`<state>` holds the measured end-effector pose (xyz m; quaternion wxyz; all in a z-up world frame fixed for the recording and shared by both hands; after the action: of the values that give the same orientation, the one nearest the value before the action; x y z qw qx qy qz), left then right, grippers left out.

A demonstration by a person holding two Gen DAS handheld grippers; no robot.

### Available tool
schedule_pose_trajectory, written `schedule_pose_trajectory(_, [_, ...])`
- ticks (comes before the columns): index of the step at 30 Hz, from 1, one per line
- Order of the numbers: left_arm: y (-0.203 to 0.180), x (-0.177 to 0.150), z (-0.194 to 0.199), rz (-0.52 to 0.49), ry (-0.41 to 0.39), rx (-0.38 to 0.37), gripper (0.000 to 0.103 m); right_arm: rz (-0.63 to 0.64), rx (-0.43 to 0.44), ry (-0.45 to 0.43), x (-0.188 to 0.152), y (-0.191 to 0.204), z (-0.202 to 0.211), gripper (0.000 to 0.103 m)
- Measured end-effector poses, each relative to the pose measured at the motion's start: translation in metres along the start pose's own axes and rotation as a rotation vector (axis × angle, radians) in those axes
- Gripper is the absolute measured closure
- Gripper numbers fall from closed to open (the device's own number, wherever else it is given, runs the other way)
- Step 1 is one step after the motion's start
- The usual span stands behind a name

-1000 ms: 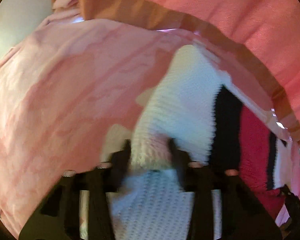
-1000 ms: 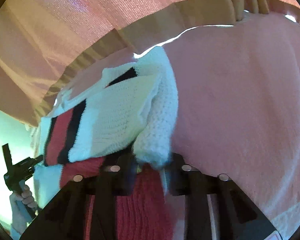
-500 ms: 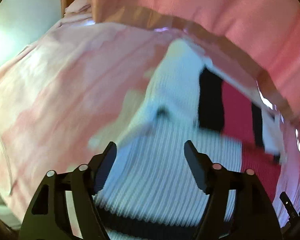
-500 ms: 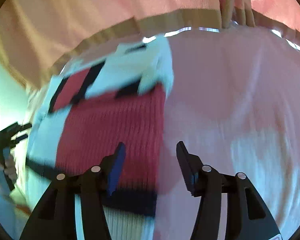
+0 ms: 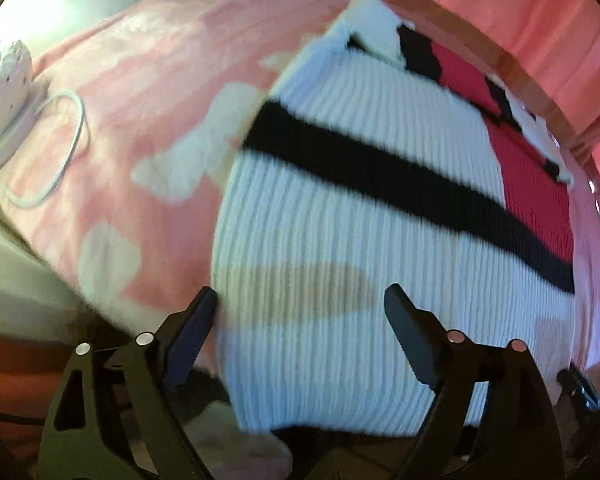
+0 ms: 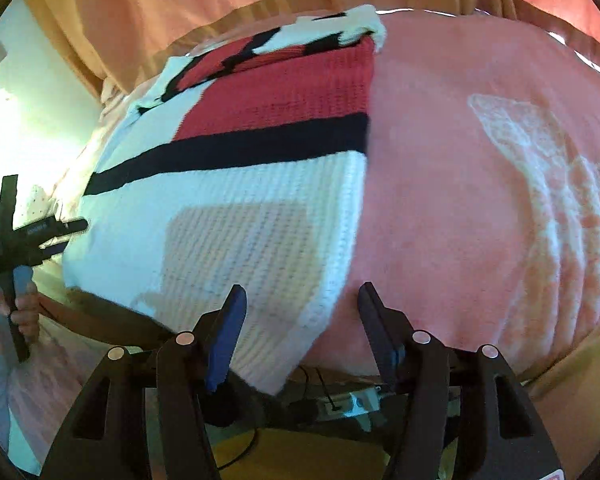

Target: Fold small clothes

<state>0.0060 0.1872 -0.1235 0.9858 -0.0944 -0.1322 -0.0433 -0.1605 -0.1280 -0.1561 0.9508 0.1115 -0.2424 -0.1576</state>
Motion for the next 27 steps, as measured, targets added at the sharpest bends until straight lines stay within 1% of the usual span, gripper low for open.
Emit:
schedule_pose_trajectory(1, [-0.001,-0.004,0.002,-0.003,-0.015,0.007,0.02,0.005,-0.001,-0.013,0.0,0.002,-0.001,0.045])
schedule_pose_trajectory(2, [-0.001,-0.006,0.002,0.003,-0.013,0.006,0.021,0.006,-0.003,-0.02,0.001,0.002,-0.002,0.05])
schedule_pose_trajectory(3, [0.002,-0.008,0.004,0.027,-0.026,0.003,0.022,0.008,-0.004,-0.027,0.001,0.002,-0.002,0.065])
schedule_pose_trajectory(4, [0.007,-0.009,0.006,0.052,-0.036,-0.006,0.03,0.009,-0.017,-0.031,0.002,0.001,-0.003,0.073])
schedule_pose_trajectory(5, [0.012,-0.009,0.008,0.08,-0.042,-0.024,0.033,0.004,-0.018,-0.032,0.003,-0.001,-0.003,0.084])
schedule_pose_trajectory(6, [0.019,-0.01,0.012,0.112,-0.045,-0.054,0.033,-0.012,0.006,-0.027,0.004,-0.004,-0.002,0.087])
schedule_pose_trajectory(7, [0.027,-0.009,0.015,0.152,-0.049,-0.087,0.033,-0.037,0.038,-0.022,0.004,-0.007,-0.001,0.087])
schedule_pose_trajectory(8, [0.031,-0.009,0.017,0.174,-0.056,-0.091,0.033,-0.05,0.052,-0.021,0.002,-0.01,0.001,0.087])
schedule_pose_trajectory(9, [0.038,-0.011,0.018,0.196,-0.066,-0.078,0.033,-0.049,0.06,-0.015,0.0,-0.01,0.002,0.087])
schedule_pose_trajectory(10, [0.04,-0.012,0.017,0.204,-0.064,-0.077,0.033,-0.039,0.065,-0.008,-0.002,-0.009,0.003,0.083])
schedule_pose_trajectory(11, [0.042,-0.013,0.015,0.206,-0.057,-0.091,0.033,-0.035,0.068,-0.005,-0.005,-0.008,0.003,0.08])
schedule_pose_trajectory(12, [0.042,-0.014,0.016,0.196,-0.065,-0.089,0.033,-0.033,0.074,-0.001,-0.007,-0.007,0.002,0.076])
schedule_pose_trajectory(13, [0.039,-0.015,0.014,0.174,-0.065,-0.077,0.033,-0.03,0.081,-0.008,-0.009,-0.006,0.002,0.075])
schedule_pose_trajectory(14, [0.036,-0.016,0.014,0.152,-0.068,-0.065,0.037,-0.029,0.08,-0.02,-0.01,-0.005,0.002,0.074])
schedule_pose_trajectory(15, [0.032,-0.016,0.013,0.137,-0.069,-0.061,0.042,-0.028,0.081,-0.024,-0.01,-0.004,0.001,0.073])
schedule_pose_trajectory(16, [0.026,-0.015,0.011,0.11,-0.072,-0.05,0.054,-0.024,0.08,-0.03,-0.008,-0.001,0.0,0.073])
schedule_pose_trajectory(17, [0.022,-0.016,0.01,0.092,-0.067,-0.059,0.068,-0.023,0.076,-0.033,-0.007,-0.001,-0.001,0.08])
schedule_pose_trajectory(18, [0.019,-0.015,0.01,0.079,-0.063,-0.066,0.076,-0.024,0.073,-0.038,-0.005,-0.001,-0.002,0.095])
schedule_pose_trajectory(19, [0.015,-0.015,0.007,0.069,-0.041,-0.112,0.09,-0.036,0.089,-0.039,-0.004,-0.002,-0.003,0.095])
schedule_pose_trajectory(20, [0.015,-0.016,0.008,0.072,-0.037,-0.126,0.091,-0.051,0.107,-0.047,-0.002,-0.004,-0.002,0.096])
schedule_pose_trajectory(21, [0.014,-0.016,0.01,0.066,-0.042,-0.115,0.091,-0.054,0.113,-0.06,-0.001,-0.005,0.002,0.096])
schedule_pose_trajectory(22, [0.01,-0.019,0.014,0.05,-0.053,-0.107,0.091,-0.046,0.115,-0.089,-0.001,-0.004,0.011,0.096])
schedule_pose_trajectory(25, [-0.001,-0.033,0.037,0.026,-0.095,-0.135,0.092,-0.012,0.122,-0.165,-0.004,-0.003,0.044,0.097])
schedule_pose_trajectory(27, [-0.008,-0.045,0.054,0.004,-0.121,-0.143,0.092,0.002,0.122,-0.197,-0.009,-0.005,0.065,0.097])
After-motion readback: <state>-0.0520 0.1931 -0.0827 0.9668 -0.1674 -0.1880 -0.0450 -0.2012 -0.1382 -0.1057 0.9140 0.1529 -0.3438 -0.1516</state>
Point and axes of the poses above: each gripper's, at about its wrist camera, not at the fingertips, and z roughly against the way its jaws point, y to its left, x to its top, the point moved 5 cm from there along -z, roughly the way its jaws point, and after that the axes turned 7 degrees about y, right-handed, at the moved point
